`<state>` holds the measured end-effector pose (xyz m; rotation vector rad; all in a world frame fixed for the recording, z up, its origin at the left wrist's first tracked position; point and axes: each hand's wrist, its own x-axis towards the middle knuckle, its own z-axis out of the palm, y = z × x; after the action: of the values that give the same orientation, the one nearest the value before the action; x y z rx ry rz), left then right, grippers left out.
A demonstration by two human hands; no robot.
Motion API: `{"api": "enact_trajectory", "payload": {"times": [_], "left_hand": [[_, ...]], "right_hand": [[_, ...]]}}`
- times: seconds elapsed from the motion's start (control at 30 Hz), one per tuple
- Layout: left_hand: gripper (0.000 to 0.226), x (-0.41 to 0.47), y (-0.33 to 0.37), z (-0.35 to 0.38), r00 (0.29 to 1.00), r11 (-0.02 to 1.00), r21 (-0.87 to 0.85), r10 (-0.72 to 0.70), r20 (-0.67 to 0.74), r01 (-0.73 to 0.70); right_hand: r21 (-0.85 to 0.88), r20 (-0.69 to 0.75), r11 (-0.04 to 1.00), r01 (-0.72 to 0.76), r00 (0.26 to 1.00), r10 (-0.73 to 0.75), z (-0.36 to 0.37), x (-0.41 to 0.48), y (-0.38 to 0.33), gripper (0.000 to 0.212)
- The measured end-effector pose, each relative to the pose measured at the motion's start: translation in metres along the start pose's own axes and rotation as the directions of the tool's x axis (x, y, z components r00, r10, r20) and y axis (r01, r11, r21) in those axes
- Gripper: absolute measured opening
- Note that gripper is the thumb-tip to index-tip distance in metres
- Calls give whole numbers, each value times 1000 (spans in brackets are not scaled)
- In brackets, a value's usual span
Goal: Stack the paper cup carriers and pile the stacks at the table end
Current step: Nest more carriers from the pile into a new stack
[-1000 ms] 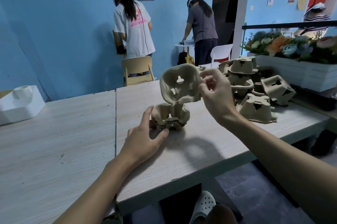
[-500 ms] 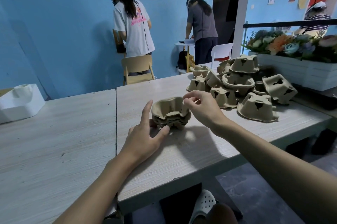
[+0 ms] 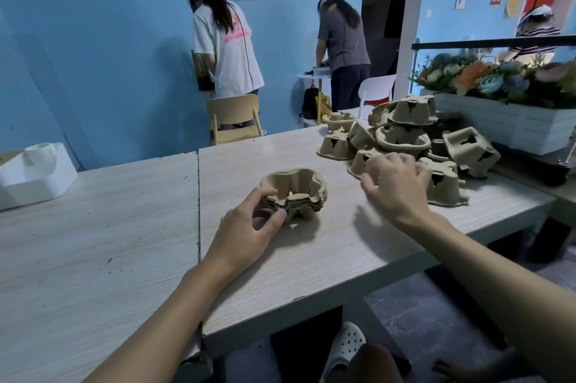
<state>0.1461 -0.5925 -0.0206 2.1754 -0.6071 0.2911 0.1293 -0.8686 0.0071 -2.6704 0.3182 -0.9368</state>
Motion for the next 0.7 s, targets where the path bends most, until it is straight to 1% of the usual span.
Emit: {"api": "enact_trajectory", "payload": {"times": [0.03, 0.1, 0.17, 0.23, 0.27, 0.33, 0.43, 0.53, 0.7], "left_hand": [[31, 0, 0, 0, 1000, 1000, 6, 2, 3, -2], [32, 0, 1, 0, 1000, 1000, 12, 5, 7, -5], [35, 0, 1, 0, 1000, 1000, 12, -1, 6, 0], [34, 0, 1, 0, 1000, 1000, 11, -2, 4, 2], [33, 0, 1, 0, 1000, 1000, 12, -1, 6, 1], [30, -1, 1, 0, 1000, 1000, 18, 2, 6, -2], [29, 0, 2, 0, 1000, 1000, 23, 8, 4, -8], [29, -1, 4, 0, 1000, 1000, 28, 12, 1, -12], [30, -3, 6, -1, 1000, 999, 38, 18, -6, -18]], "right_hand": [[-54, -13, 998, -25, 1000, 24, -3, 0, 5, 22], [-138, 38, 986, -98, 994, 104, -7, 2, 16, 33], [-179, 116, 968, -174, 974, 197, -9, 3, 26, 43], [-204, 175, 952, -227, 949, 263, -8, 1, 33, 46], [-214, 187, 949, -230, 944, 271, -7, -1, 35, 46], [-214, 170, 955, -204, 955, 242, -7, -5, 36, 42], [-127, 117, 980, -151, 979, 166, -8, -13, 30, 35], [-70, 103, 995, -73, 992, 80, -8, -23, 20, 29], [-19, 66, 999, 27, 997, -26, -9, -26, 8, 27]]}}
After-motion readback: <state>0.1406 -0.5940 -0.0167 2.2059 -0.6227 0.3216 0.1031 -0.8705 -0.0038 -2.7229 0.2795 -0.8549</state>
